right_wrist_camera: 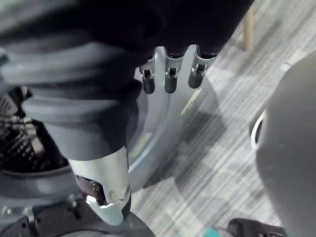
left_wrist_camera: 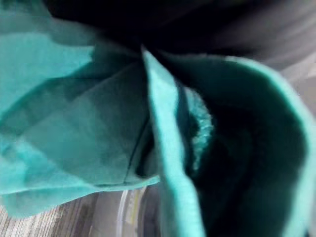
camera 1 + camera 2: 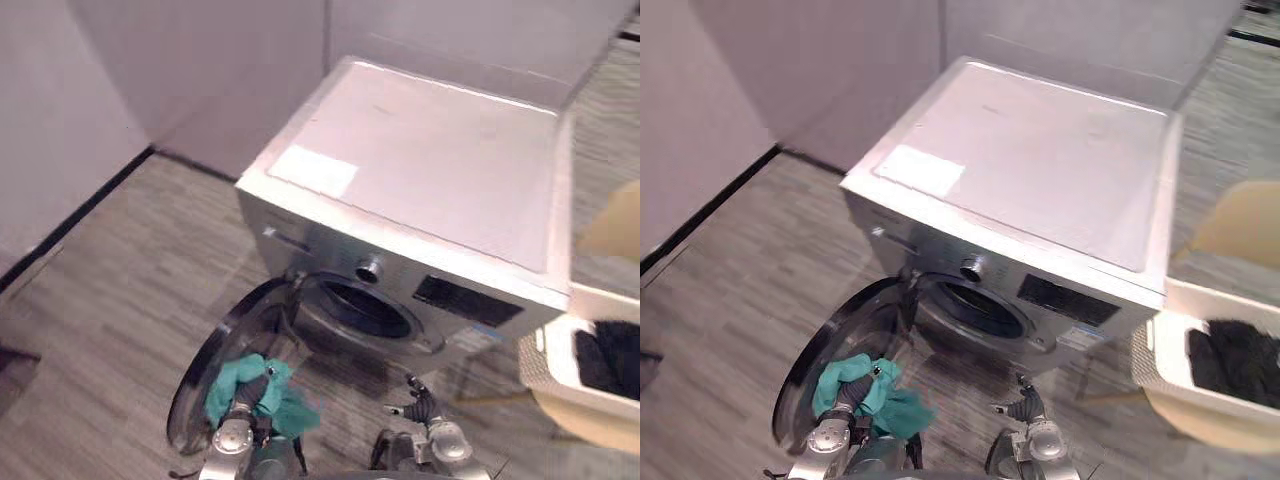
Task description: Pick up the laundry basket with both hands and put the clothes into the washing machine.
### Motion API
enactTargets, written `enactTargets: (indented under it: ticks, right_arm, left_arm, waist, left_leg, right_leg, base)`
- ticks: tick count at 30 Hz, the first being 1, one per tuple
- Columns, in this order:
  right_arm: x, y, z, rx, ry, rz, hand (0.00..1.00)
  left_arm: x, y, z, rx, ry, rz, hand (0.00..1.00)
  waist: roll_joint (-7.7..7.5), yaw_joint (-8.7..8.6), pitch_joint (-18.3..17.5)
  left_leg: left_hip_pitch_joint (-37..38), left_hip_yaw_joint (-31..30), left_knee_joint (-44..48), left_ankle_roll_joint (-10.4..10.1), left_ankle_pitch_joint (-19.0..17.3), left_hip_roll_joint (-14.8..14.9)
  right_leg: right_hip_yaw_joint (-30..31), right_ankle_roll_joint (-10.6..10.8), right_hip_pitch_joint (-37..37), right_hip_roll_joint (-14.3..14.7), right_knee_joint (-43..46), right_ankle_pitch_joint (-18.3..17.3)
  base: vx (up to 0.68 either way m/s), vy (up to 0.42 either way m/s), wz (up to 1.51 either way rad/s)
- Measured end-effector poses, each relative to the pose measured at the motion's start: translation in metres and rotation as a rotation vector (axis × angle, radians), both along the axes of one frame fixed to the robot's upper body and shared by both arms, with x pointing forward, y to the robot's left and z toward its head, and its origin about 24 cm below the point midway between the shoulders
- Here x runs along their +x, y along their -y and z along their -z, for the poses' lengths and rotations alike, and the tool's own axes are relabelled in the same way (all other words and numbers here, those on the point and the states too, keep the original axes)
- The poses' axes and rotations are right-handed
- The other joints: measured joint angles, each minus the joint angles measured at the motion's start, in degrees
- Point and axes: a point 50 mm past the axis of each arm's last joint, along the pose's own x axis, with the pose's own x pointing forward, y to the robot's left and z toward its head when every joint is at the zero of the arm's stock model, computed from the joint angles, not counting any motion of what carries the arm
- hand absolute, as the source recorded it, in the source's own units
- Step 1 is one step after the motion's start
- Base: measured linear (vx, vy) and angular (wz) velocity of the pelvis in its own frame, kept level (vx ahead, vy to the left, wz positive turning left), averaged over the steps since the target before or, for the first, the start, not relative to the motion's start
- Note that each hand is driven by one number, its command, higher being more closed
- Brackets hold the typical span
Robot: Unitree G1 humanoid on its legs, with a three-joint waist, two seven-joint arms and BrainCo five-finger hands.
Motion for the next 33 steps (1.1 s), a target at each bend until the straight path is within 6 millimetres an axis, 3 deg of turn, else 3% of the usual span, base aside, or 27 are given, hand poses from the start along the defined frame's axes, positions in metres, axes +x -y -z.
enactTargets:
  ticks: [2, 4, 6, 7, 9, 11, 13, 16, 20, 26, 30, 32, 33]
  right_arm:
    - [0.001, 0.000, -0.001, -0.002, 0.003, -0.001, 0.00]
    - [-0.004, 0.004, 0.002, -0.017, -0.015, -0.001, 0.00]
    - [-0.009, 0.005, 0.004, -0.022, -0.036, 0.004, 0.00]
    - [-0.010, 0.010, 0.004, -0.035, -0.038, 0.006, 0.00]
    - [-0.007, 0.017, 0.002, -0.061, -0.027, 0.015, 0.00]
    - [-0.007, 0.034, 0.000, -0.101, -0.024, 0.057, 0.00]
    - [-0.009, 0.037, 0.000, -0.106, -0.027, 0.081, 0.00]
    - [-0.012, 0.028, 0.003, -0.063, -0.033, 0.105, 0.00]
    - [0.000, 0.026, -0.001, -0.045, -0.005, 0.116, 0.00]
    - [0.041, 0.022, -0.027, -0.024, 0.155, 0.165, 0.00]
    - [0.067, 0.015, -0.051, -0.003, 0.284, 0.191, 0.00]
    - [0.084, 0.008, -0.070, 0.024, 0.382, 0.198, 0.00]
    - [0.096, 0.002, -0.087, 0.049, 0.462, 0.201, 0.00]
  left_arm:
    - [0.001, -0.001, -0.001, 0.003, 0.002, -0.002, 1.00]
    - [0.002, -0.006, -0.001, 0.009, 0.004, -0.017, 1.00]
    - [0.002, -0.010, -0.002, 0.007, 0.004, -0.040, 1.00]
    - [-0.002, -0.008, 0.001, -0.003, -0.008, -0.054, 1.00]
    - [-0.006, 0.000, 0.004, -0.028, -0.021, -0.057, 1.00]
    - [-0.003, 0.010, 0.003, -0.054, -0.013, -0.053, 1.00]
    - [0.001, 0.010, 0.000, -0.057, 0.003, -0.058, 1.00]
    - [0.014, 0.005, -0.008, -0.027, 0.049, -0.045, 1.00]
    - [0.026, 0.011, -0.017, -0.026, 0.094, -0.012, 1.00]
    - [0.074, 0.030, -0.074, -0.087, 0.377, 0.000, 1.00]
    - [0.100, 0.050, -0.113, -0.133, 0.541, 0.027, 1.00]
    - [0.121, 0.062, -0.146, -0.162, 0.666, 0.029, 1.00]
    - [0.135, 0.069, -0.173, -0.174, 0.765, 0.029, 1.00]
  waist:
    - [0.18, -0.12, 0.1]
    - [0.70, -0.29, -0.1]
    - [0.72, 0.22, 0.0]
    - [1.35, 0.22, 0.4]
    - [1.68, 0.40, 0.7]
    - [3.40, 0.17, 0.8]
    - [4.60, 0.25, 0.0]
    - [1.66, 0.04, 0.7]
    - [1.43, -0.04, 3.1]
    - [0.61, 0.18, 10.5]
    - [0.32, 0.17, 12.9]
    - [0.11, 0.06, 13.5]
    - [-0.03, 0.15, 14.0]
  left_leg:
    - [0.3, 1.5, 0.2, -0.4, -0.3, 0.9]
    - [1.1, 4.7, 3.0, -2.1, -1.7, 4.0]
    - [-0.4, 5.4, 11.5, -2.7, -2.3, 7.3]
    - [-2.3, 4.0, 21.0, -2.2, -1.9, 10.1]
    - [-4.9, -2.8, 24.0, -2.7, -3.9, 8.9]
    - [-5.4, -10.9, 15.7, -2.7, -3.9, 4.4]
    - [-4.0, -13.5, 9.5, -3.6, -2.8, 2.9]
    - [-4.9, -12.4, 8.6, -3.3, -2.7, 0.7]
    - [-8.8, -11.8, 14.4, -1.6, -4.5, -0.6]
    - [-24.6, -13.4, 33.4, -1.2, -11.5, 0.7]
    - [-32.6, -13.4, 42.9, -0.9, -14.4, 2.7]
    - [-38.7, -13.3, 48.5, -0.8, -15.7, 4.5]
    - [-43.1, -13.3, 52.6, -0.9, -16.5, 6.0]
  right_leg:
    - [1.9, 1.7, -0.3, 1.6, -1.9, 1.1]
    - [4.5, 1.3, 0.1, 4.5, -4.0, 1.4]
    - [7.3, 0.6, 1.3, 6.5, -4.9, 1.6]
    - [9.8, 0.0, 2.9, 8.0, -5.2, 1.6]
    - [12.8, -0.2, 3.5, 8.3, -5.0, 1.5]
    - [16.4, -0.1, 3.0, 8.4, -4.3, 1.5]
    - [18.5, 1.3, 1.8, 9.2, -3.0, 0.7]
    - [19.4, 2.6, -1.6, 6.6, 0.2, -0.4]
    - [20.4, 3.6, -6.2, 4.4, 7.6, -3.2]
    - [22.0, 3.4, -22.1, 3.2, 27.7, -10.4]
    - [23.7, 2.7, -30.6, 3.3, 37.2, -12.9]
    - [24.3, 2.2, -37.2, 3.6, 42.6, -14.0]
    - [25.1, 2.0, -42.0, 4.6, 46.5, -14.6]
  base:
    - [0.05, -0.018, -0.79]
    - [0.11, -0.100, -0.86]
    - [0.12, -0.130, -0.93]
    - [0.17, -0.122, -1.02]
    - [0.15, -0.038, -1.05]
    - [0.11, 0.123, -0.93]
    - [0.09, 0.160, -0.61]
    - [0.02, 0.093, -0.11]
    - [-0.06, 0.060, 0.06]
    - [-0.19, -0.007, 0.07]
    - [-0.18, 0.002, -0.19]
    - [-0.19, -0.014, -0.21]
    - [-0.15, -0.027, -0.33]
